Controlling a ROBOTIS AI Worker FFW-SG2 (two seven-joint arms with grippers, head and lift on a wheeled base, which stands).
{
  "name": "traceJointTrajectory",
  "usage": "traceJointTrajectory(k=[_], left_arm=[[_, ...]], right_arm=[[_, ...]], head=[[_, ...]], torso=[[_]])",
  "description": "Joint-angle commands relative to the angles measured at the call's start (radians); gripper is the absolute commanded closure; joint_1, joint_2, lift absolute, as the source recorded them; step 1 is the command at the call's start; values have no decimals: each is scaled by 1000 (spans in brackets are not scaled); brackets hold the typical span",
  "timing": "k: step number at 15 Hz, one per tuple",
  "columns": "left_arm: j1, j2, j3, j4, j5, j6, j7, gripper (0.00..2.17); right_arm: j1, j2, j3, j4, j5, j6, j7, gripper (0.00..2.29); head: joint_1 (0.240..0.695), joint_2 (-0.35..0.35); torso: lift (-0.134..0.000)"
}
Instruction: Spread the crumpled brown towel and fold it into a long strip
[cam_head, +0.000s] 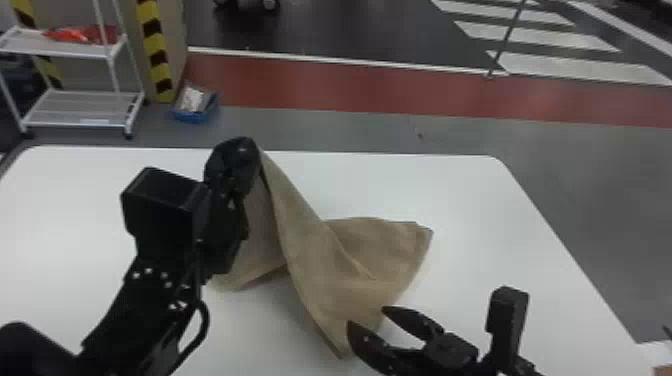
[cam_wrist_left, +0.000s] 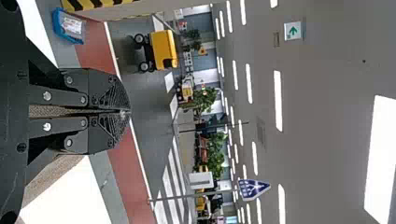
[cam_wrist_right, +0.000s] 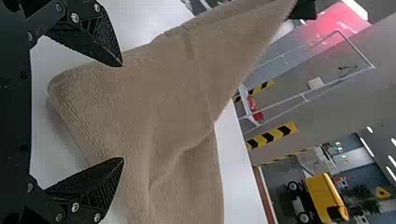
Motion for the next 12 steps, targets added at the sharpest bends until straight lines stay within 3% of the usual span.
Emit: traceJointTrajectory(k=[1,3,6,8,10,12], left_arm=[[-9,1,1,1,3,0,-3,1079],[-9,6,4,1,3,0,-6,1079],[-1,12,21,-3,6,0,-6,1079],[-1,15,33,-6,17,0,-6,1079],[-1,15,33,-6,19,-3,-5,1079],[-1,15,46,-6,15,-3,1,1079]], right_arm=[[0,1,176,1,201,-21,-38,221],[3,-2,253,0,295,-8,-92,296],[16,-14,273,-26,350,62,-153,329],[32,-23,281,-51,371,74,-173,593],[39,-28,279,-85,378,102,-187,1001],[42,-28,265,-120,376,117,-202,1818]], head=[[695,-116],[695,-74],[695,-28],[695,-28],[695,-31],[695,-35]], torso=[[-123],[-123],[-123],[-123],[-123],[-123]])
